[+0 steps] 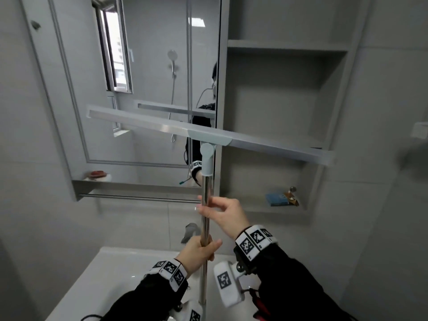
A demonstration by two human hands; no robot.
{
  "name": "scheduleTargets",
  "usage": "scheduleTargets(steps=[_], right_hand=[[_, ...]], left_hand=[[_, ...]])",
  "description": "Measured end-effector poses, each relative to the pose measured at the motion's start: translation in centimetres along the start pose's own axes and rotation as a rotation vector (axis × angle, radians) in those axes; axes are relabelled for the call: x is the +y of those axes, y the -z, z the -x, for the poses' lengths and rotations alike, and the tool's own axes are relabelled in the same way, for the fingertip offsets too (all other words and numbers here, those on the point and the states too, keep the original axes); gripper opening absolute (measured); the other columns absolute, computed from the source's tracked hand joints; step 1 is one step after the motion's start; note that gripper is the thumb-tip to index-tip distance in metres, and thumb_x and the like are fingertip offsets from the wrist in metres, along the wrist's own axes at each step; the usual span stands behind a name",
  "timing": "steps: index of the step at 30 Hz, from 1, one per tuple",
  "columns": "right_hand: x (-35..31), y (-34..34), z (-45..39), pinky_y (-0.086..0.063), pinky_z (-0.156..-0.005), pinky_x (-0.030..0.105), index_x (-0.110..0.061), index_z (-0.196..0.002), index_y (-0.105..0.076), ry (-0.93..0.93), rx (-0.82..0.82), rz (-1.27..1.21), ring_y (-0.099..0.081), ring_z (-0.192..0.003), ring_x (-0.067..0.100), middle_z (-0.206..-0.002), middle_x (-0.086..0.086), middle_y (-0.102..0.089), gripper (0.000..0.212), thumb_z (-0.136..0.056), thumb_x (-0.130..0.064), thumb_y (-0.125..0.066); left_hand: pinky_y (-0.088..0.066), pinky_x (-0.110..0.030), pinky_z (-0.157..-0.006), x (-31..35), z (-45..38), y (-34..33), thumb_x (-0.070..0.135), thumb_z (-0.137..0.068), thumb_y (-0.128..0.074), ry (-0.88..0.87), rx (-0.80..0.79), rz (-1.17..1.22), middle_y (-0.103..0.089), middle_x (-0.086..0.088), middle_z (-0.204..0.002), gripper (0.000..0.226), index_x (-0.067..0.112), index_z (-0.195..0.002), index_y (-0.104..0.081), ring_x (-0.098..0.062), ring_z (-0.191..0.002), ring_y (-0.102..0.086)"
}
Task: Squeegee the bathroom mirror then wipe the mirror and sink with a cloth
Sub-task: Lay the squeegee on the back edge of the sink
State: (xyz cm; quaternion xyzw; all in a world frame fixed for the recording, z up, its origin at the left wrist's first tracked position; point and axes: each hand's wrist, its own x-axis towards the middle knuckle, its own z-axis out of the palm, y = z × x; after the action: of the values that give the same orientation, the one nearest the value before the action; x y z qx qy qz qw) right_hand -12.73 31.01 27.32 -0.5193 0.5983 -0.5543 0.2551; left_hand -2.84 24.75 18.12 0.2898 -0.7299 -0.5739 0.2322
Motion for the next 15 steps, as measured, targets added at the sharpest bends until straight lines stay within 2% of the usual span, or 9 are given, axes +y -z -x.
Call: scheduleTargets(steps=[2, 4, 5, 7, 8, 9, 12, 13, 15], right_hand=[[-0.5, -0.7, -0.3, -0.051, -0.074, 0.009, -0.011, -0.098, -0.073, 0.017, -0.007, -0.095, -0.067, -0.077, -0.005, -0.088, -0.003, -0.072, 0.021, -0.077, -0.009, -0.075], [-0.9, -1.4, -0.8, -0.052, -0.070, 0.010, -0.013, -0.088, -0.072, 0.041, 0.019, -0.108, -0.068, -0.069, -0.002, -0.079, -0.002, -0.071, 0.012, -0.079, -0.005, -0.072], [-1.1, -1.7, -1.0, -0.053, -0.069, 0.011, -0.015, -0.084, -0.071, 0.053, 0.032, -0.111, -0.068, -0.067, -0.001, -0.076, -0.001, -0.071, 0.012, -0.080, -0.004, -0.071], [-1.3, -2.4, -1.6, -0.054, -0.068, 0.014, -0.019, -0.079, -0.069, 0.059, 0.057, -0.111, -0.067, -0.063, 0.001, -0.071, -0.001, -0.070, 0.015, -0.082, -0.004, -0.069], [-1.3, -2.9, -1.8, -0.054, -0.067, 0.016, -0.020, -0.078, -0.069, 0.050, 0.065, -0.122, -0.067, -0.062, 0.001, -0.070, -0.001, -0.069, 0.017, -0.082, -0.004, -0.069], [-1.2, -3.3, -2.0, -0.054, -0.066, 0.018, -0.022, -0.076, -0.069, 0.037, 0.069, -0.133, -0.066, -0.061, 0.002, -0.069, -0.002, -0.069, 0.018, -0.082, -0.005, -0.069], [-0.9, -4.8, -2.3, -0.053, -0.059, 0.017, -0.025, -0.071, -0.071, -0.007, 0.070, -0.099, -0.064, -0.059, 0.001, -0.062, -0.008, -0.069, 0.015, -0.083, -0.016, -0.070], [-0.8, -5.3, -2.3, -0.052, -0.058, 0.017, -0.026, -0.069, -0.071, -0.029, 0.073, -0.085, -0.063, -0.059, 0.001, -0.060, -0.009, -0.069, 0.015, -0.083, -0.019, -0.070], [-0.8, -6.3, -2.2, -0.054, -0.057, 0.019, -0.027, -0.068, -0.070, -0.073, 0.081, -0.069, -0.066, -0.062, 0.003, -0.062, -0.008, -0.070, 0.016, -0.083, -0.021, -0.070]], left_hand=[[-0.043, -0.020, -0.055, 0.6, 0.6, 1.0, 0.024, -0.092, -0.057, 0.013, -0.033, -0.037, -0.055, -0.005, -0.063, 0.028, 0.003, -0.076, -0.051, -0.006, -0.050, -0.052], [-0.052, -0.027, -0.076, 1.4, 1.2, 2.5, 0.024, -0.092, -0.058, 0.023, -0.095, -0.097, -0.063, -0.008, -0.081, 0.021, 0.003, -0.089, -0.059, -0.010, -0.073, -0.061], [-0.050, -0.031, -0.089, 2.0, 1.4, 3.6, 0.024, -0.091, -0.059, 0.037, -0.141, -0.130, -0.064, -0.008, -0.094, 0.022, 0.004, -0.101, -0.060, -0.015, -0.088, -0.062], [-0.046, -0.033, -0.099, 4.0, 1.7, 6.4, 0.026, -0.089, -0.062, 0.049, -0.200, -0.203, -0.062, -0.008, -0.114, 0.037, 0.006, -0.119, -0.055, -0.020, -0.106, -0.059], [-0.047, -0.031, -0.098, 5.4, 1.9, 7.9, 0.028, -0.089, -0.062, 0.008, -0.170, -0.273, -0.064, -0.007, -0.115, 0.037, 0.007, -0.119, -0.058, -0.020, -0.107, -0.060], [-0.049, -0.029, -0.092, 6.9, 2.1, 9.4, 0.031, -0.089, -0.061, -0.057, -0.106, -0.323, -0.068, -0.006, -0.107, 0.032, 0.007, -0.110, -0.064, -0.018, -0.099, -0.063], [-0.055, -0.023, -0.066, 11.6, 3.1, 12.8, 0.035, -0.088, -0.059, -0.266, 0.102, -0.307, -0.071, 0.000, -0.063, 0.033, 0.011, -0.069, -0.069, -0.013, -0.064, -0.067], [-0.055, -0.023, -0.062, 13.0, 3.4, 13.3, 0.035, -0.088, -0.059, -0.350, 0.152, -0.340, -0.069, 0.000, -0.059, 0.035, 0.012, -0.065, -0.068, -0.012, -0.059, -0.066], [-0.053, -0.025, -0.063, 15.0, 3.6, 13.7, 0.035, -0.086, -0.063, -0.541, 0.270, -0.463, -0.069, 0.000, -0.063, 0.028, 0.014, -0.066, -0.067, -0.013, -0.061, -0.064]])
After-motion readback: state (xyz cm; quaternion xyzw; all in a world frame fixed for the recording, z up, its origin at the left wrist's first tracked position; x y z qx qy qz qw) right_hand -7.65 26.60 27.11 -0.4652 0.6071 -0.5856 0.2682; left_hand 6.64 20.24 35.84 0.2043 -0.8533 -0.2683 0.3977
